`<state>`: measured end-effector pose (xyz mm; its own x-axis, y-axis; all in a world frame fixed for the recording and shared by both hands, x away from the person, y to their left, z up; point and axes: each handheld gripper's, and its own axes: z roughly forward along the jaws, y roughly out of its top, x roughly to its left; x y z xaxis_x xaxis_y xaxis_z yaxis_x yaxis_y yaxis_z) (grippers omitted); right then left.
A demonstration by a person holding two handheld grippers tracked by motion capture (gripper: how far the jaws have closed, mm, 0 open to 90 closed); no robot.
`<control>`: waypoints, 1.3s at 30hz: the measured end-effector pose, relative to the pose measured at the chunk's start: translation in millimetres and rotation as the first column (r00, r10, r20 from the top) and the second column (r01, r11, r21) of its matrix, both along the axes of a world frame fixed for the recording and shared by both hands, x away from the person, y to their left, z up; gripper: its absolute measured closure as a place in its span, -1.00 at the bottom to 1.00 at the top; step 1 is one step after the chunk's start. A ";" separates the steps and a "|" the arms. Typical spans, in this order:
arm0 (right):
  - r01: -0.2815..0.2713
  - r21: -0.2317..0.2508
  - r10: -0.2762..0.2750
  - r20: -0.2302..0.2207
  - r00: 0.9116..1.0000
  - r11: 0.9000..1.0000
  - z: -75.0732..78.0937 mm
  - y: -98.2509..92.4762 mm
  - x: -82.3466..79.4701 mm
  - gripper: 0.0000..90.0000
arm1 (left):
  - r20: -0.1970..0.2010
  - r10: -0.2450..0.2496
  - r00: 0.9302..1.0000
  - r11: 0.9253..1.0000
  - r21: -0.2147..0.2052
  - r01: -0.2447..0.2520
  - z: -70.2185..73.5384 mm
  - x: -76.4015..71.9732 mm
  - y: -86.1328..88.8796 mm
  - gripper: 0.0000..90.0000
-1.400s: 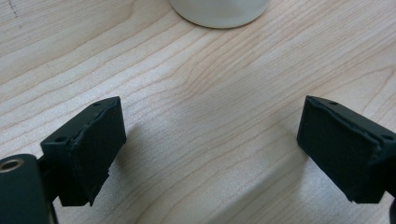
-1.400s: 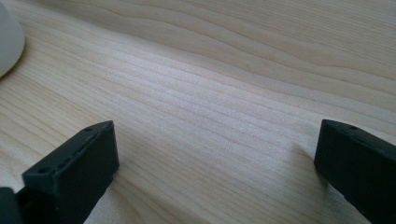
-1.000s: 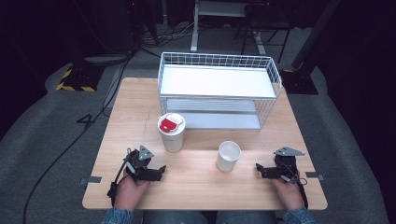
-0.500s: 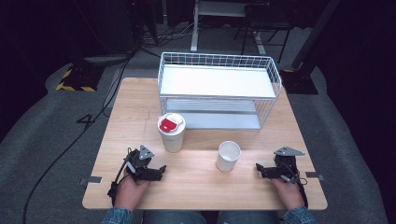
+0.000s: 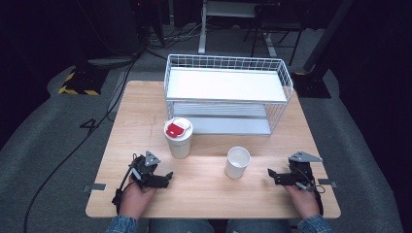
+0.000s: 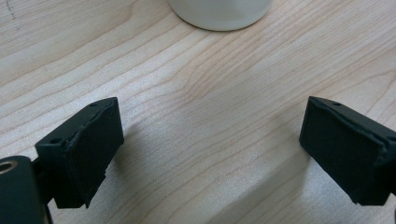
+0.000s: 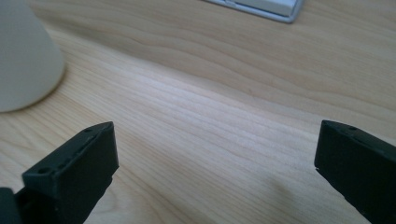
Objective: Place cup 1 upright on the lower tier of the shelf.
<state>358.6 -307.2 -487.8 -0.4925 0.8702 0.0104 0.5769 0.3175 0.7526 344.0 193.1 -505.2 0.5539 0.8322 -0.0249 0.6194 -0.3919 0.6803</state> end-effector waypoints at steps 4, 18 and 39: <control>-0.053 0.018 0.052 0.021 0.998 0.998 12.7 6.4 -8.2 -1.00 | 0.000 0.000 1.000 1.000 0.000 0.000 0.0 0.0 0.0 -0.85; -0.200 0.061 0.194 0.088 0.977 0.978 43.8 32.1 -29.1 -1.00 | 0.000 0.000 1.000 1.000 0.000 0.000 0.0 0.0 0.0 -0.85; -0.333 0.077 0.327 0.076 0.942 0.940 45.5 77.9 -18.8 -1.00 | 0.000 0.000 1.000 1.000 0.000 0.000 0.0 0.0 0.0 -0.85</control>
